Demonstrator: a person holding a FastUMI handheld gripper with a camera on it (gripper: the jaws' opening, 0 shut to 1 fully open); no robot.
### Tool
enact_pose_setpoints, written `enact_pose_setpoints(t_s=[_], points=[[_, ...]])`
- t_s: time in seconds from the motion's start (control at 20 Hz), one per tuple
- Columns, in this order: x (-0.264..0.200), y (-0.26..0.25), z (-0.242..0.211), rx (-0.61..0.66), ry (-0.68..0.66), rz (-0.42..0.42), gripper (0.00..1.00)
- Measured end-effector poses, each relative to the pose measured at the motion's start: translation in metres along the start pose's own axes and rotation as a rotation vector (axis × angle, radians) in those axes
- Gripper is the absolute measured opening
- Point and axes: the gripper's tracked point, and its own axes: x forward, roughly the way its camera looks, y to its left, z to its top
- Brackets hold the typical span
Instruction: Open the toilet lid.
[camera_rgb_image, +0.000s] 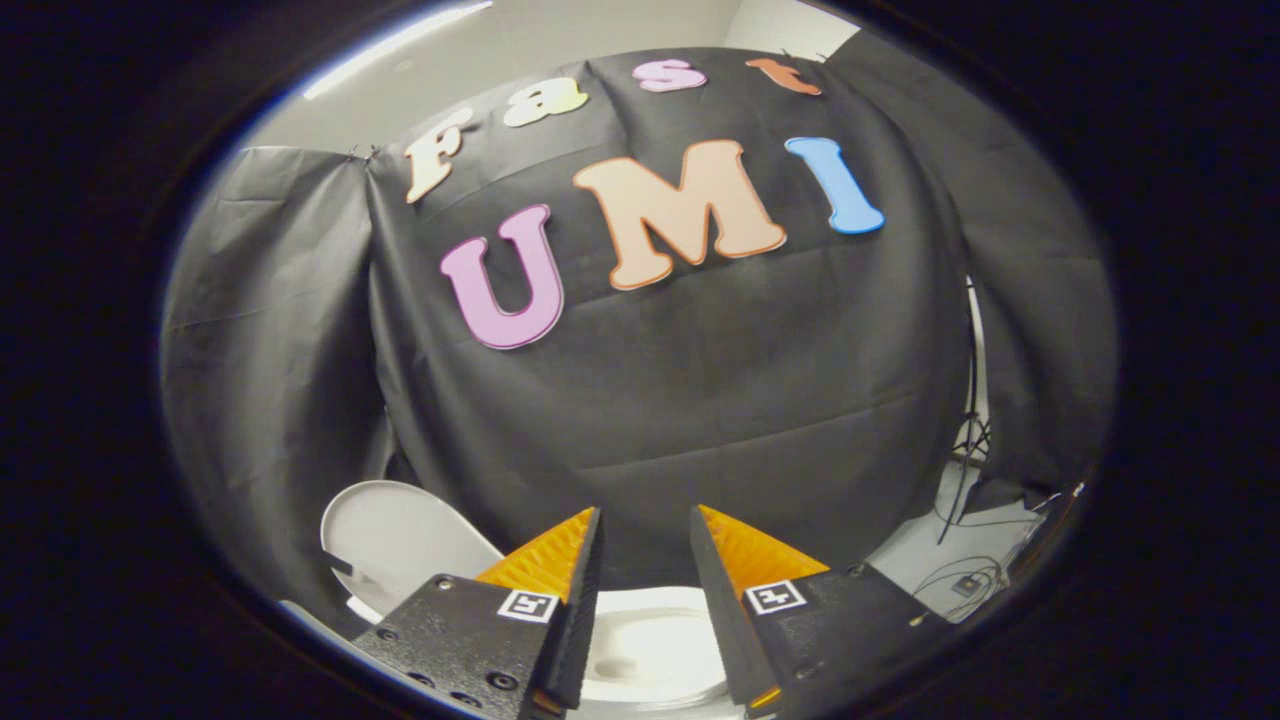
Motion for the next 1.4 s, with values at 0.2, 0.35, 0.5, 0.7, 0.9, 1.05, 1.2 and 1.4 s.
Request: enact_pose_setpoints(t_s=[0.2, 0.35, 0.5, 0.7, 0.9, 1.05, 1.2, 1.4], points=[[-0.019, -0.041, 0.003, -0.013, -0.029, -0.033, 0.53], [-0.034, -0.064, 0.010, -0.031, -0.057, -0.047, 0.53], [-0.054, -0.087, 0.018, -0.070, -0.111, -0.081, 0.54], [-0.062, -0.111, 0.013, -0.065, -0.134, -0.106, 0.60], [-0.070, -0.127, 0.004, -0.050, -0.164, -0.106, 0.72], [-0.079, -0.134, 0.008, -0.102, -0.238, -0.119, 0.73], [-0.086, -0.139, 0.012, -0.168, -0.303, -0.130, 0.78], [-0.094, -0.142, 0.007, -0.214, -0.314, -0.129, 0.80]])
